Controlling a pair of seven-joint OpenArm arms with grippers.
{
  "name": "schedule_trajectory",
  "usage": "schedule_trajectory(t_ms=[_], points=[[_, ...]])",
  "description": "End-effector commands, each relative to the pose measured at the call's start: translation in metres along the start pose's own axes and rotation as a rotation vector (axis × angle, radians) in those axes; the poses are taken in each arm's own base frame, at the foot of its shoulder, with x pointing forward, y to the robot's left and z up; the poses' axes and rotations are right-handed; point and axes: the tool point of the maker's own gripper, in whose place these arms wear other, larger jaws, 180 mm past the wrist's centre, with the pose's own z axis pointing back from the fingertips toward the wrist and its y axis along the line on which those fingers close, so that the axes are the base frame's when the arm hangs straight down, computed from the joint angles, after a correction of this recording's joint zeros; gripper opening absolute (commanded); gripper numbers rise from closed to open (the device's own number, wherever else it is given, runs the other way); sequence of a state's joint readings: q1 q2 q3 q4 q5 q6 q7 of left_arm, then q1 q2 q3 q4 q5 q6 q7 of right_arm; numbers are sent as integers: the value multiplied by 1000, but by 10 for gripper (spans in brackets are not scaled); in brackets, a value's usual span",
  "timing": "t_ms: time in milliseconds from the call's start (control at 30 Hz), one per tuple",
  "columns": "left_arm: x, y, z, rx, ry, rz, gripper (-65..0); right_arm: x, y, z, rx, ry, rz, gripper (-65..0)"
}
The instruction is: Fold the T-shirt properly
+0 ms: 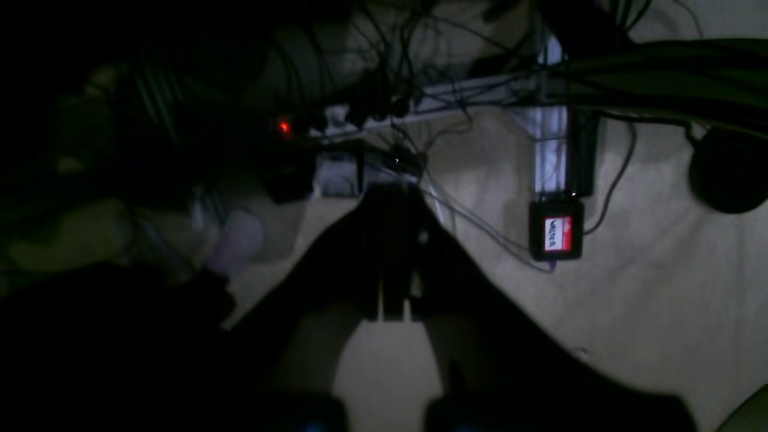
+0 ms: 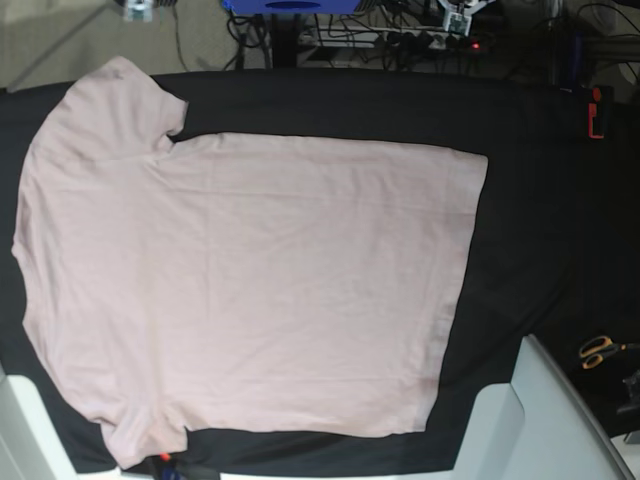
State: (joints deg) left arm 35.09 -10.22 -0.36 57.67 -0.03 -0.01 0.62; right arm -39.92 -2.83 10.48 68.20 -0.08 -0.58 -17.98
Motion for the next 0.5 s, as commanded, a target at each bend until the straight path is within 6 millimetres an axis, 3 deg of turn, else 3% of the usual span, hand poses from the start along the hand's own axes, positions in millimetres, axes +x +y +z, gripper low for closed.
schedule_trajectory(t_ms=[0, 167, 267, 367, 467], points=[[13, 6, 4, 10, -49, -11, -650, 8, -8, 7, -17, -34, -21, -650], [81, 5, 15, 10, -219, -16, -650, 72, -57, 36, -120, -219, -95, -650], [129, 1, 40, 3, -358, -22, -650, 106, -84, 63, -176, -321, -130, -648], [168, 3, 69, 10, -480, -23, -650, 142, -83, 89, -59, -427, -172, -645], [189, 27, 85, 82, -511, 18, -650, 176, -79, 112, 121, -516, -203, -555]])
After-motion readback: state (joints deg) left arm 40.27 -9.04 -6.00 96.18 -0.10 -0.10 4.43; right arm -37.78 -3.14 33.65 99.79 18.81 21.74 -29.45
